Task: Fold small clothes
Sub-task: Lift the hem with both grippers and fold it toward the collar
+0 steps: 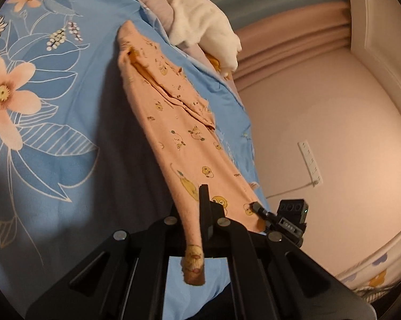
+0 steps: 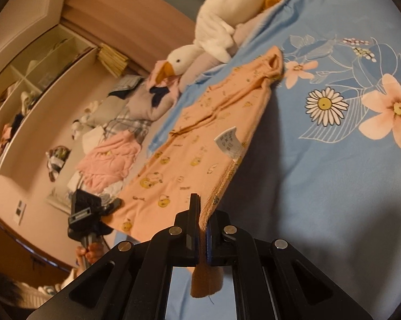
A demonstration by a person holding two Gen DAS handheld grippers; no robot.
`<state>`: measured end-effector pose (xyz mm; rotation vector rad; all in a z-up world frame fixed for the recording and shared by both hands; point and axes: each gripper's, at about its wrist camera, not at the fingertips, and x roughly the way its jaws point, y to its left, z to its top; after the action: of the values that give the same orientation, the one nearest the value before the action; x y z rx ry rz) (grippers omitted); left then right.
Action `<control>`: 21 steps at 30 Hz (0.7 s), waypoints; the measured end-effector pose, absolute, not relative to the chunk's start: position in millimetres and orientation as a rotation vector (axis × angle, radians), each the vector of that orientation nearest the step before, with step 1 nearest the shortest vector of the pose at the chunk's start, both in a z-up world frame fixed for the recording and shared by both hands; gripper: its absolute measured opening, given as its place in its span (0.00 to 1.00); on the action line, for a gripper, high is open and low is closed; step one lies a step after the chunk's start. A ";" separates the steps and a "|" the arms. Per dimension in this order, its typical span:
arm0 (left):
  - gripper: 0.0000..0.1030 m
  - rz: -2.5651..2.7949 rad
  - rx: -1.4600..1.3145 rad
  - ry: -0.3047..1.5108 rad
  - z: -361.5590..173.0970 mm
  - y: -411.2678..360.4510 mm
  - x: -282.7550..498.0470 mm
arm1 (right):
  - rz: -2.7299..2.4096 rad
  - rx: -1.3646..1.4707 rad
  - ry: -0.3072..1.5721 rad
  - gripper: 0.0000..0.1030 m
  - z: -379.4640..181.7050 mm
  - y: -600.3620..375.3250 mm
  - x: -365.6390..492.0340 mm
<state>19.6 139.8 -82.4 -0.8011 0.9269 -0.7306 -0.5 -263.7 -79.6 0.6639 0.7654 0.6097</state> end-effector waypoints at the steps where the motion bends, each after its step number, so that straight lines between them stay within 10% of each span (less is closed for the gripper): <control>1: 0.00 -0.736 -0.795 0.933 -81.5 139.0 17.3 | 0.613 0.658 0.767 0.05 -77.4 -263.0 -3.2; 21: 0.00 -0.723 -0.970 0.871 -66.9 149.8 93.6 | 0.630 0.708 0.705 0.05 -44.0 -275.8 53.4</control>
<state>93.6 149.8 -66.9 -0.9702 0.8706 -0.7231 53.4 -275.8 -44.0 0.7076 0.7053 0.6301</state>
